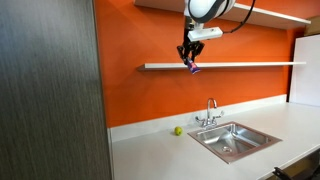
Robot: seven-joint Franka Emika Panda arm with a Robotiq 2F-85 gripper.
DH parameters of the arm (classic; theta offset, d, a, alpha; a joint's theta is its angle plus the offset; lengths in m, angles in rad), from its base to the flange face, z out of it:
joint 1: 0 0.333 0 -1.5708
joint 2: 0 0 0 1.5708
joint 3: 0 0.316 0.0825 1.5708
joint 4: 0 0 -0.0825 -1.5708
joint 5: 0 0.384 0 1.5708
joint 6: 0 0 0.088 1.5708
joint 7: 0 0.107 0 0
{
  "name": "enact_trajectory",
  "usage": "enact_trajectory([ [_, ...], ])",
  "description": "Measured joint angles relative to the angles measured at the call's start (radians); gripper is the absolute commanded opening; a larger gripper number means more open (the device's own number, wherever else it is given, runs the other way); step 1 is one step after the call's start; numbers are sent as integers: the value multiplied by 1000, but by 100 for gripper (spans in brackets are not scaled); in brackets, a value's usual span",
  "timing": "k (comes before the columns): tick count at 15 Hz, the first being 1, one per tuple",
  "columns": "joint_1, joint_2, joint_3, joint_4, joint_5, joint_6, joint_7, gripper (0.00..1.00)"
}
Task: Put the candy bar on the shelf
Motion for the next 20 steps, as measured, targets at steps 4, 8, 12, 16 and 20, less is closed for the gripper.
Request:
enact_trajectory([
  [4, -5, 51, -13, 101, 0, -58, -6, 14],
  [8, -6, 118, -42, 209, 0, -116, -38, 14],
  [12, -5, 207, -70, 327, 0, -171, -93, 14],
  [16, -1, 311, -89, 455, 1, -226, -153, 14],
  [20, 16, 422, -102, 599, 1, -300, -203, 14],
])
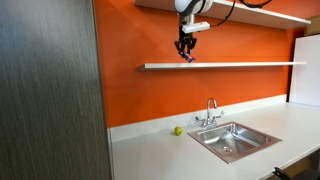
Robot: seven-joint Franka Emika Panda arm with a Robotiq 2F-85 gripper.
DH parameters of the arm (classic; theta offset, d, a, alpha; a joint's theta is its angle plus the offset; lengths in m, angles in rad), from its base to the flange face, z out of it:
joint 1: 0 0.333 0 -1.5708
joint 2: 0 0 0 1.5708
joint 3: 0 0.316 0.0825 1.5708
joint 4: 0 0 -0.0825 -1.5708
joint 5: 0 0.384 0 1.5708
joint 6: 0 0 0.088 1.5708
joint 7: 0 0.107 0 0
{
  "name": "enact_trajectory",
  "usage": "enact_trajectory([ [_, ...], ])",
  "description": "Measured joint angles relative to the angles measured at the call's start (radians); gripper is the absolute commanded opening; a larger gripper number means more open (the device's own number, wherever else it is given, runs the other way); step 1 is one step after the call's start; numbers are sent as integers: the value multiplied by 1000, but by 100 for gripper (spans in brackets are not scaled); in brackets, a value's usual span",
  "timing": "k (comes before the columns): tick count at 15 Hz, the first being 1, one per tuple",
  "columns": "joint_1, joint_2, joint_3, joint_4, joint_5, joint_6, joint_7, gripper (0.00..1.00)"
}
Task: Put the candy bar on the shelf
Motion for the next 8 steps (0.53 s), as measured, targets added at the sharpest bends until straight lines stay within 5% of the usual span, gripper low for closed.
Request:
enact_trajectory([
  [8, 36, 184, -31, 252, 8, -118, -66, 14],
])
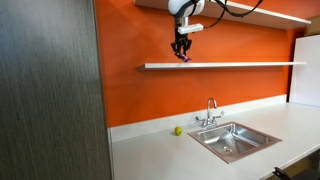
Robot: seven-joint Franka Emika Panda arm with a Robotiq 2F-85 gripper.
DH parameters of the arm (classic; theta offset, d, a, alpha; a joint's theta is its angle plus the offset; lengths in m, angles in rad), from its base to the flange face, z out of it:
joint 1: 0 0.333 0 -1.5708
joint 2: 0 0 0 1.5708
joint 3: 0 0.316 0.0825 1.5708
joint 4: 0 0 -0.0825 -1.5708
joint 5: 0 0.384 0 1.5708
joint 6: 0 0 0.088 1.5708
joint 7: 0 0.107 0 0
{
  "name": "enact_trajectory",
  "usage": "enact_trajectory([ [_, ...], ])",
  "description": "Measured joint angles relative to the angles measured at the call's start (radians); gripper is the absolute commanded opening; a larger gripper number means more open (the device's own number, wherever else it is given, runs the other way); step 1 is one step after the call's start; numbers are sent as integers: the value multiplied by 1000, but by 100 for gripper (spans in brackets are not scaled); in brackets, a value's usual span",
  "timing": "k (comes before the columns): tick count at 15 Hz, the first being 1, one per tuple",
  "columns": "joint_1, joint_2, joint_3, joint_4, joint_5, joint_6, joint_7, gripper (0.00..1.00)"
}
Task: Put the candy bar on the shelf
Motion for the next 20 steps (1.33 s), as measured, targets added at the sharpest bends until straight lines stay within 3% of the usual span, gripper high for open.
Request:
enact_trajectory([
  [9, 4, 102, -61, 112, 38, -31, -53, 14],
  [10, 12, 104, -61, 131, 38, -50, -53, 64],
  [12, 32, 107, -61, 169, 39, -88, -53, 72],
  [16, 45, 114, -60, 211, 39, -121, -53, 100],
  [20, 43, 118, -64, 218, 39, -130, -53, 100],
])
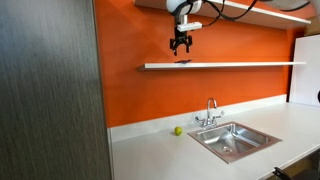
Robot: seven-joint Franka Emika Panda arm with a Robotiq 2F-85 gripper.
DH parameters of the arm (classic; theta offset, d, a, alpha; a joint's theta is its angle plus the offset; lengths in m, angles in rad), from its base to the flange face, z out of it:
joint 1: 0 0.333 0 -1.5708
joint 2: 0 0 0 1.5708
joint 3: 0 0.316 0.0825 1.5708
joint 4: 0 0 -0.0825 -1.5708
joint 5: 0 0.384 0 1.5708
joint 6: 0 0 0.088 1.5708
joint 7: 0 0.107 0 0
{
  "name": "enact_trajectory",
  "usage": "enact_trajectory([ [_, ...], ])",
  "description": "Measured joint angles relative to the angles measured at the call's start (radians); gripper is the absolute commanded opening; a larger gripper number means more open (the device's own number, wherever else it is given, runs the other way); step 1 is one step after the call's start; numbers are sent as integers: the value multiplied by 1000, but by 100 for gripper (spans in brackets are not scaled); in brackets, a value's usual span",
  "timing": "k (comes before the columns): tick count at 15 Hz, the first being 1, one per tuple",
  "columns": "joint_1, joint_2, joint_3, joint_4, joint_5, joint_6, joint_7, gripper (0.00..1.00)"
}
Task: Put the candy bar on the shelf
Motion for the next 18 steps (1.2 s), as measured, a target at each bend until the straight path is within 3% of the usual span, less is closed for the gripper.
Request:
enact_trajectory([
  [5, -1, -18, -5, -21, 0, 0, 2, 100],
  [8, -1, -68, -5, -90, 0, 7, 7, 100],
  [18, -1, -366, -2, -554, -5, 198, 48, 100],
])
